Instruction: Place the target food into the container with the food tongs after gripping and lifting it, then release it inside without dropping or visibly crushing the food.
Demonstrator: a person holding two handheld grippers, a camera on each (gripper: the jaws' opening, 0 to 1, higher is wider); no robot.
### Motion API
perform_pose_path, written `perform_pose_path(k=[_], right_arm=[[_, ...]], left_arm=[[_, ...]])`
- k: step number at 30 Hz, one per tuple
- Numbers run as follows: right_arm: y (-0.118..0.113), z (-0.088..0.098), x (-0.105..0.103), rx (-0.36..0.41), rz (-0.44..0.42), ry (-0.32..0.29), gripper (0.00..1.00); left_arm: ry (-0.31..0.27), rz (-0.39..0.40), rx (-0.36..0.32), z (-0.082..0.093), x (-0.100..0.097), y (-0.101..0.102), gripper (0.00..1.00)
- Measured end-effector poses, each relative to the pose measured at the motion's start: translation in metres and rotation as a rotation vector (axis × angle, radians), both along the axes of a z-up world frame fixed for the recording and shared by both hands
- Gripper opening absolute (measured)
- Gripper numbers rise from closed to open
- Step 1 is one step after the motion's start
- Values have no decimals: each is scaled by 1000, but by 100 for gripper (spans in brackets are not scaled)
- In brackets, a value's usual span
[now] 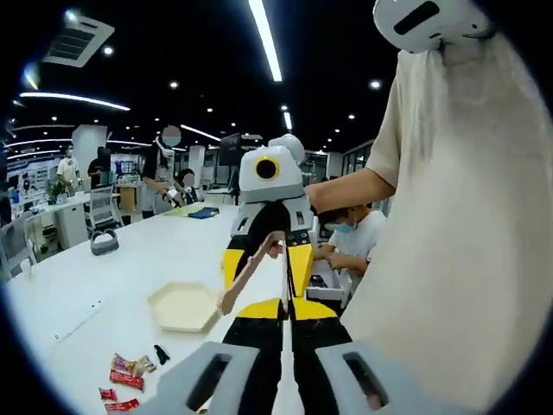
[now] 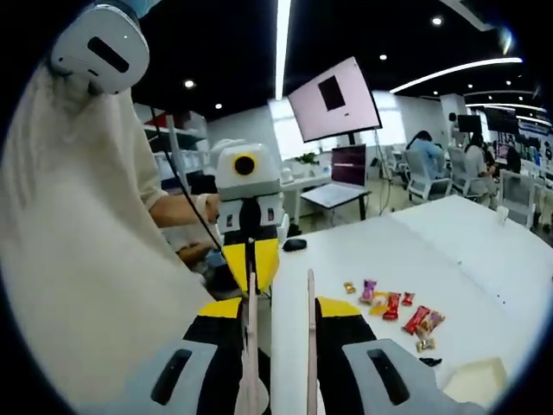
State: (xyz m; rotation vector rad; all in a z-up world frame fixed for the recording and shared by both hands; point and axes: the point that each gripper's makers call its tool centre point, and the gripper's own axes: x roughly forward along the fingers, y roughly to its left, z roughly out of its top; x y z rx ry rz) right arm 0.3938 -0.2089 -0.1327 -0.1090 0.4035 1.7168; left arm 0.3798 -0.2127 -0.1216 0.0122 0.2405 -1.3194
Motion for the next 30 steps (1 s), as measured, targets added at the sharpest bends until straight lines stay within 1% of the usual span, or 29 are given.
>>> perform_pose_path(k=[2, 5, 7, 9, 12, 13, 14, 16, 20, 21, 25, 30], right_arm=[[-1, 2, 1, 11, -9, -11, 32], [0, 7, 5, 42, -33, -24, 31], [0, 7, 7, 42, -41, -30, 30], [1, 9, 7, 54, -54, -43, 30], [2, 12, 6, 37, -51, -106, 30], [3, 13, 7, 25, -46, -144, 31], [3, 13, 6, 20, -42, -155, 31], [4, 15, 5, 25, -39, -146, 30], [1, 18, 5, 50, -35, -95, 28], [0, 18, 6, 50, -37, -96, 28], [-1, 26, 6, 79, -52, -60, 28], [-2, 33, 8, 110, -66, -33, 28]], left_arm=[[5, 4, -22, 3, 1, 2, 0], [14, 10, -73, 11, 3, 2, 0], [20, 11, -103, 16, 4, 2, 0], [22, 11, -114, 18, 5, 2, 0], [25, 5, -118, 19, 4, 2, 0], [26, 3, -125, 20, 3, 2, 0], [27, 1, -133, 22, 3, 1, 0], [30, 0, -139, 22, 3, 1, 0], [30, 4, -151, 24, 3, 0, 0], [30, 3, -152, 24, 3, 0, 0], [33, 7, -169, 26, 4, -1, 0], [34, 7, -185, 28, 4, -2, 0]])
